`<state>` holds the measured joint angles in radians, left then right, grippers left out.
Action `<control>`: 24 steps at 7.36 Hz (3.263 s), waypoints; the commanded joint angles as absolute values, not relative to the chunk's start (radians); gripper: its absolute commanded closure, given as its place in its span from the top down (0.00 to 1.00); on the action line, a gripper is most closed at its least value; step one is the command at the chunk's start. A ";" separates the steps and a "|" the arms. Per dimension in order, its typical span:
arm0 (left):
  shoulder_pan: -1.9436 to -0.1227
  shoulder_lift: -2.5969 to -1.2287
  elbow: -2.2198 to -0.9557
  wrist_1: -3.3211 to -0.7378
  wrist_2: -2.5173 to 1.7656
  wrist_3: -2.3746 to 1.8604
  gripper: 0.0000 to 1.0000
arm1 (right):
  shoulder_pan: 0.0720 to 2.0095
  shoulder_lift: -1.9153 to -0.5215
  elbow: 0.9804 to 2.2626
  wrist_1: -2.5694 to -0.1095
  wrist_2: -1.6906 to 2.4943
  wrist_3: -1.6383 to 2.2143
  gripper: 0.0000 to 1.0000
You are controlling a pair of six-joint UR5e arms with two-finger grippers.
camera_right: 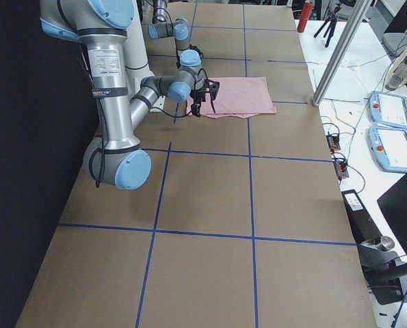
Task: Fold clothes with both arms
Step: 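Grasp the shirt's nearest corner with the left gripper, then lower the right gripper onto the shirt's other near corner and grasp it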
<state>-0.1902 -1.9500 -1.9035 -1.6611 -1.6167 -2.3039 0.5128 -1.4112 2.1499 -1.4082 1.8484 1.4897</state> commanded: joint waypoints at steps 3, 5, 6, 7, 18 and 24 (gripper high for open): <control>-0.189 -1.967 -1.907 -1.660 -1.617 -2.303 0.12 | 0.517 -1.411 2.151 -1.408 1.850 1.489 1.00; -0.189 -1.970 -1.905 -1.660 -1.617 -2.303 0.01 | 0.517 -1.411 2.151 -1.408 1.850 1.489 1.00; -0.189 -1.968 -1.908 -1.660 -1.615 -2.299 0.00 | 0.517 -1.411 2.151 -1.408 1.850 1.489 1.00; -0.190 -1.968 -1.917 -1.660 -1.615 -2.287 0.00 | 0.515 -1.411 2.149 -1.410 1.851 1.489 1.00; -0.241 -1.960 -1.983 -1.663 -1.620 -2.114 0.00 | 0.347 -1.049 1.772 -1.536 1.753 1.867 1.00; -0.239 -1.959 -1.983 -1.663 -1.621 -2.114 0.00 | 0.296 -1.048 1.767 -1.572 1.753 1.905 1.00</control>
